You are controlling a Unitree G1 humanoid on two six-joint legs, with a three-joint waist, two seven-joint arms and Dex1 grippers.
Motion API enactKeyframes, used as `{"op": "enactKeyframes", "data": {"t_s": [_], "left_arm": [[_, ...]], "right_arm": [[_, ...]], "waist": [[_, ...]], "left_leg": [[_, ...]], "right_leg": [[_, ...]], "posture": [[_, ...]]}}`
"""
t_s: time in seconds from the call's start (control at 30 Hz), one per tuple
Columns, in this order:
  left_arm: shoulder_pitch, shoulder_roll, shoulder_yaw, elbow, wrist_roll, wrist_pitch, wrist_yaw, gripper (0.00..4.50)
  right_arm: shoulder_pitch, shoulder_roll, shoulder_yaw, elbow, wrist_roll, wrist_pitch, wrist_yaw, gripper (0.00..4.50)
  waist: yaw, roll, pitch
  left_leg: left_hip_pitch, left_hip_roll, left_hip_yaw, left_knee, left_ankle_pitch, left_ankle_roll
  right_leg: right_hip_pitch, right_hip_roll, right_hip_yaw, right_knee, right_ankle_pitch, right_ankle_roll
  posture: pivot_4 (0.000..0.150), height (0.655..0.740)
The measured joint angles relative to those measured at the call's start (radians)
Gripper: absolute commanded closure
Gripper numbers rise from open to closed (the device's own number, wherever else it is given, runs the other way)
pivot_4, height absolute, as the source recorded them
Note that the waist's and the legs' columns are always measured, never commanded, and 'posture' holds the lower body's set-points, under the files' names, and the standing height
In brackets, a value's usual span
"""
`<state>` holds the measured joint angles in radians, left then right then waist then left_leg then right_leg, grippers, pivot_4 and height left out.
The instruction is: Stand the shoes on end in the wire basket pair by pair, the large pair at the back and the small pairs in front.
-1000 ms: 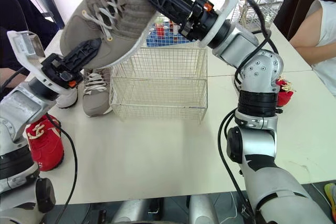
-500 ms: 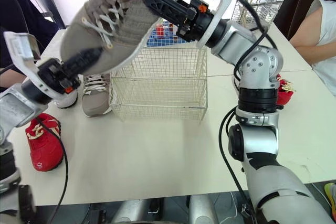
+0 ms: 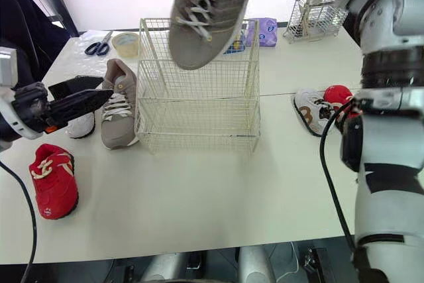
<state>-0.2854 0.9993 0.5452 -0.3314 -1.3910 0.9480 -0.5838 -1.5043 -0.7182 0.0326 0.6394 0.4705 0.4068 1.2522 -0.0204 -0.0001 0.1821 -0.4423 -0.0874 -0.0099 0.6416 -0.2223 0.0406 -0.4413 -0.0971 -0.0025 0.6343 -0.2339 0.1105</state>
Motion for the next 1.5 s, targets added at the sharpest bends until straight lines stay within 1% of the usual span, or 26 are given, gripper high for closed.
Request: {"op": "enactKeyframes", "data": {"t_s": [0.13, 0.3, 0.47, 0.63, 0.8, 0.97, 1.1, 1.3, 1.5], "left_arm": [[0.002, -0.005, 0.000, -0.009, 0.031, -0.016, -0.019, 0.01], [0.009, -0.025, 0.000, -0.025, 0.054, -0.026, -0.022, 0.01], [0.013, -0.032, 0.000, -0.036, 0.072, -0.038, -0.021, 0.01], [0.017, -0.046, 0.000, -0.039, 0.080, -0.044, -0.021, 0.01], [0.016, -0.050, 0.000, -0.042, 0.096, -0.048, -0.023, 0.01], [0.000, -0.056, -0.010, -0.036, 0.117, -0.063, -0.028, 0.01], [-0.002, -0.061, -0.022, -0.033, 0.136, -0.064, -0.044, 0.01], [-0.009, -0.071, -0.024, -0.024, 0.161, -0.071, -0.059, 0.01], [-0.024, -0.083, -0.027, -0.024, 0.170, -0.071, -0.062, 0.01]], "right_arm": [[-0.126, 0.004, 0.050, 0.202, -0.127, -0.226, 0.132, 2.58], [-0.213, 0.020, 0.073, 0.347, -0.227, -0.422, 0.199, 2.58], [-0.270, 0.036, 0.056, 0.451, -0.253, -0.409, 0.281, 2.58], [-0.279, 0.036, 0.036, 0.464, -0.251, -0.342, 0.356, 2.58], [-0.309, 0.035, 0.003, 0.499, -0.263, -0.331, 0.348, 2.58], [-0.378, 0.030, -0.013, 0.545, -0.303, -0.379, 0.271, 2.58], [-0.399, 0.029, -0.019, 0.557, -0.329, -0.413, 0.257, 2.58], [-0.377, 0.038, 0.000, 0.583, -0.399, -0.484, 0.256, 2.58], [-0.293, 0.075, 0.030, 0.594, -0.467, -0.590, 0.256, 2.58]], "waist": [[0.000, 0.001, 0.001], [0.007, 0.000, 0.000], [0.006, 0.001, 0.000], [0.003, 0.001, 0.001], [0.002, 0.001, 0.001], [-0.001, 0.001, 0.001], [0.000, 0.001, 0.001], [0.000, 0.001, 0.001], [-0.001, 0.001, 0.001]], "left_leg": [[0.000, 0.000, 0.000, -0.001, 0.000, -0.001], [0.002, 0.000, 0.000, 0.000, 0.000, 0.000], [0.002, 0.000, 0.000, -0.001, 0.001, -0.002], [0.001, 0.000, 0.000, -0.004, 0.003, -0.005], [0.001, 0.000, 0.000, -0.011, 0.005, -0.008], [0.001, 0.000, 0.000, -0.012, 0.005, -0.009], [0.001, 0.000, 0.000, -0.012, 0.005, -0.008], [0.001, 0.000, 0.000, -0.011, 0.005, -0.008], [0.001, 0.000, 0.000, -0.011, 0.005, -0.008]], "right_leg": [[0.000, 0.000, 0.000, 0.000, 0.000, 0.000], [0.000, 0.000, 0.000, -0.001, 0.000, 0.000], [0.000, 0.000, 0.000, -0.001, 0.000, 0.000], [0.000, 0.000, 0.000, -0.001, 0.000, 0.000], [-0.003, 0.000, 0.000, -0.001, 0.000, -0.001], [-0.004, 0.000, 0.000, -0.001, 0.000, -0.001], [-0.003, 0.000, 0.000, -0.001, 0.000, -0.001], [-0.003, 0.000, 0.000, -0.001, 0.000, -0.001], [-0.003, 0.001, 0.000, -0.001, 0.000, 0.000]], "posture": [[0.150, 0.7400], [0.150, 0.7400], [0.150, 0.7400], [0.150, 0.7400], [0.150, 0.7400], [0.150, 0.7400], [0.150, 0.7400], [0.150, 0.7400], [0.150, 0.7400]]}}
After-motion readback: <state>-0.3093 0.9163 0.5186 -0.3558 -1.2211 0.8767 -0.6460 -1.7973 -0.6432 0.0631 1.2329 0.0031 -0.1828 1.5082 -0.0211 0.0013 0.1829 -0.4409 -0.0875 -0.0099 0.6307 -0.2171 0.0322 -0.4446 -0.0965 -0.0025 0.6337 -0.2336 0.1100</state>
